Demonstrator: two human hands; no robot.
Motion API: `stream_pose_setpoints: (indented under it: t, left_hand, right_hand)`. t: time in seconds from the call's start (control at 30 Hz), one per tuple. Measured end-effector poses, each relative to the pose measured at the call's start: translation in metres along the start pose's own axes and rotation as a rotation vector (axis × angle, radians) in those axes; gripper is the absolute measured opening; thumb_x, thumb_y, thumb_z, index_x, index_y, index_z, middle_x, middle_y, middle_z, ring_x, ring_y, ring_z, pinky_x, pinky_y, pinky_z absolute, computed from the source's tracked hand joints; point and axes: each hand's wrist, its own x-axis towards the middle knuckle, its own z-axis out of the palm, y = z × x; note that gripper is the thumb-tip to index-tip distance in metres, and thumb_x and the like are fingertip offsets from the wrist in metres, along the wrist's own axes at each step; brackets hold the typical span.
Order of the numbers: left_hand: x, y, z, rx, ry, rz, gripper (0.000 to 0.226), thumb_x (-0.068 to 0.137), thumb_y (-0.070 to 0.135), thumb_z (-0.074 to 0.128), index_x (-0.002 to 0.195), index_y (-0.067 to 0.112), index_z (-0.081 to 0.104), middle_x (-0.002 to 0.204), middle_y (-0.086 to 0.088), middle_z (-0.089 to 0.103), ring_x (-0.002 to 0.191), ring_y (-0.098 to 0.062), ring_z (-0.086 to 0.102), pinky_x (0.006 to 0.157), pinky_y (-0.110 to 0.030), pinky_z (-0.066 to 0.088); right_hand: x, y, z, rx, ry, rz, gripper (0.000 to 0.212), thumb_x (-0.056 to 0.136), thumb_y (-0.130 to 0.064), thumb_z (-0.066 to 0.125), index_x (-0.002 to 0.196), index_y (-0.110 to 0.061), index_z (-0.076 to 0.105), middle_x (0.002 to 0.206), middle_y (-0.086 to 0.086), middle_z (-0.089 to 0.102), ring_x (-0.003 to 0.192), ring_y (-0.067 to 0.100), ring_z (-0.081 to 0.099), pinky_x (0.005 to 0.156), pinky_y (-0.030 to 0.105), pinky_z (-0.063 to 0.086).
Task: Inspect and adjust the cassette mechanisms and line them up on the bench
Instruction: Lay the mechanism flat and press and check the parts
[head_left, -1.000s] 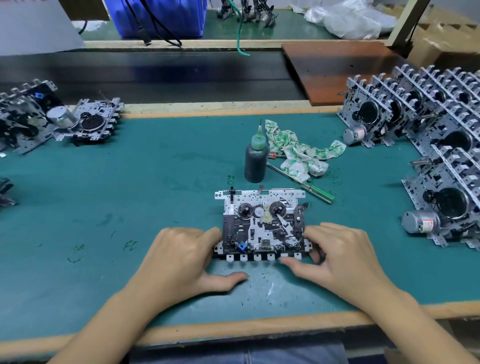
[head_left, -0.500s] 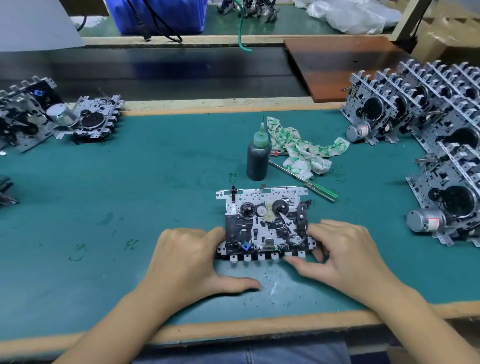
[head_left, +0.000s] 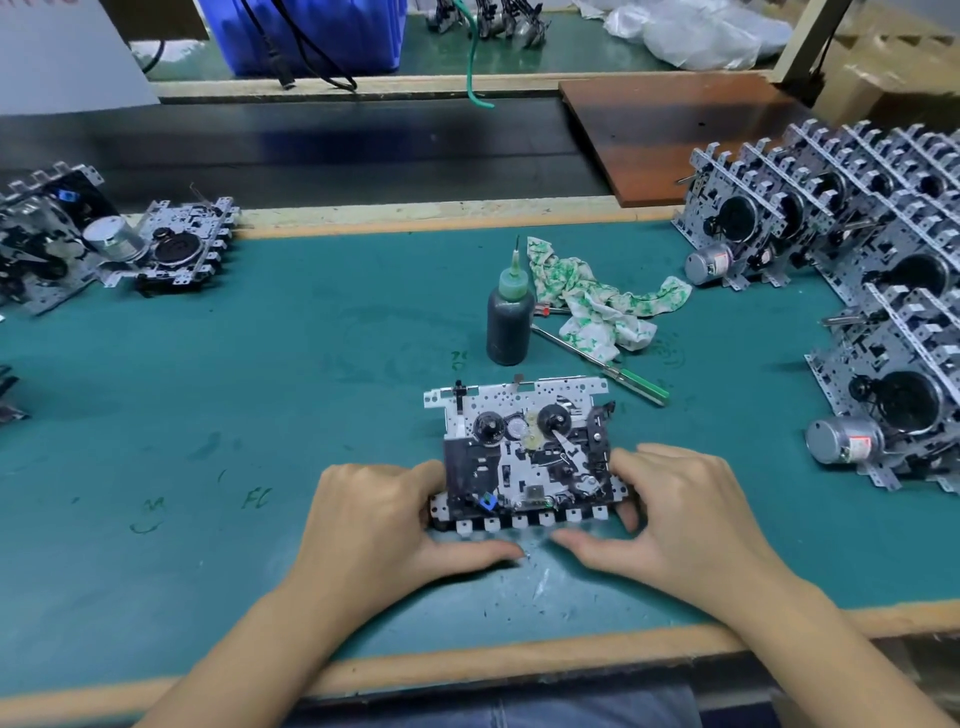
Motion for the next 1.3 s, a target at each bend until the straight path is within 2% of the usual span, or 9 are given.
stream_pose_setpoints:
  t: [0.33,0.43,0.53,0.63,0.83,1.0,1.13,1.23,1.3]
  left_hand:
    - [-0.002,-0.002,0.001,0.004,-0.051,-0.083,0.063,0.058,0.081,0.05,0.056,0.02,0.062,0.032,0.001,0.04,0.031,-0.02,0.045,0.034,-0.028,0.042]
    - [-0.001,0.0,-0.004,-0.074,-0.047,-0.114,0.062,0.056,0.081,0.052,0.05,0.02,0.051,0.033,0.0,0.036,0.033,-0.022,0.038,0.038,-0.022,0.037]
    - [0.003,0.004,-0.013,-0.3,0.04,-0.201,0.063,0.064,0.075,0.056,0.051,0.015,0.043,0.044,-0.005,0.03,0.046,-0.016,0.02,0.044,-0.019,0.022]
    - [0.009,0.009,-0.023,-0.483,0.155,-0.218,0.047,0.074,0.056,0.056,0.054,0.015,0.045,0.042,-0.002,0.031,0.044,-0.013,0.025,0.045,-0.021,0.024]
    - [0.016,0.013,-0.024,-0.713,0.224,-0.452,0.069,0.075,0.063,0.051,0.039,0.007,0.033,0.033,-0.015,0.026,0.035,-0.012,0.024,0.039,-0.02,0.021]
    - [0.016,0.008,-0.023,-0.495,0.148,-0.498,0.068,0.077,0.069,0.037,0.041,0.012,0.038,0.035,-0.015,0.033,0.035,-0.015,0.03,0.043,-0.029,0.029]
    - [0.02,0.004,-0.039,0.127,0.217,-0.373,0.061,0.081,0.066,0.031,0.052,0.017,0.052,0.047,0.004,0.044,0.049,-0.022,0.045,0.046,-0.029,0.03]
    - [0.03,0.008,-0.048,-0.054,0.288,-0.167,0.041,0.083,0.056,0.048,0.079,0.019,0.066,0.081,0.008,0.061,0.08,-0.015,0.054,0.069,-0.03,0.044]
    - [0.04,0.013,-0.049,-0.293,0.17,-0.011,0.028,0.083,0.048,0.057,0.09,0.024,0.069,0.096,0.011,0.062,0.096,-0.008,0.054,0.087,-0.019,0.039]
  right_hand:
    - [0.002,0.004,-0.005,0.046,-0.063,-0.041,0.051,0.076,-0.054,0.055,0.049,-0.013,0.04,0.045,-0.008,0.032,0.044,0.01,0.027,0.052,0.018,0.015]
    - [0.003,0.002,-0.008,0.075,-0.113,-0.004,0.052,0.076,-0.057,0.055,0.049,-0.014,0.041,0.045,-0.012,0.032,0.043,0.007,0.03,0.049,0.017,0.019]
    - [0.004,-0.002,-0.01,0.486,-0.115,0.177,0.041,0.077,-0.053,0.053,0.052,-0.022,0.042,0.04,-0.012,0.036,0.041,0.002,0.036,0.047,0.015,0.028]
    - [0.012,-0.012,-0.012,0.788,-0.077,0.371,0.045,0.079,-0.058,0.044,0.044,-0.03,0.053,0.037,0.004,0.048,0.036,0.017,0.047,0.044,0.021,0.036]
    - [0.027,-0.025,-0.019,0.796,-0.167,0.501,0.068,0.073,-0.073,0.045,0.036,-0.016,0.053,0.029,0.004,0.043,0.03,0.008,0.04,0.047,0.009,0.033]
    - [0.035,-0.028,-0.017,0.645,-0.161,0.504,0.074,0.075,-0.075,0.04,0.039,-0.012,0.053,0.033,0.009,0.045,0.032,0.009,0.041,0.047,0.013,0.034]
    - [0.031,-0.019,-0.017,0.204,0.041,0.349,0.047,0.069,-0.072,0.041,0.058,-0.028,0.051,0.054,-0.009,0.051,0.059,0.005,0.049,0.053,0.017,0.032]
    - [0.03,-0.013,-0.014,0.541,-0.083,0.35,0.044,0.061,-0.063,0.062,0.099,-0.045,0.049,0.099,-0.019,0.057,0.102,-0.001,0.054,0.081,0.02,0.042]
    - [0.029,-0.012,-0.009,0.756,-0.143,0.314,0.047,0.062,-0.051,0.07,0.104,-0.049,0.05,0.108,-0.019,0.058,0.109,0.007,0.055,0.091,0.025,0.042]
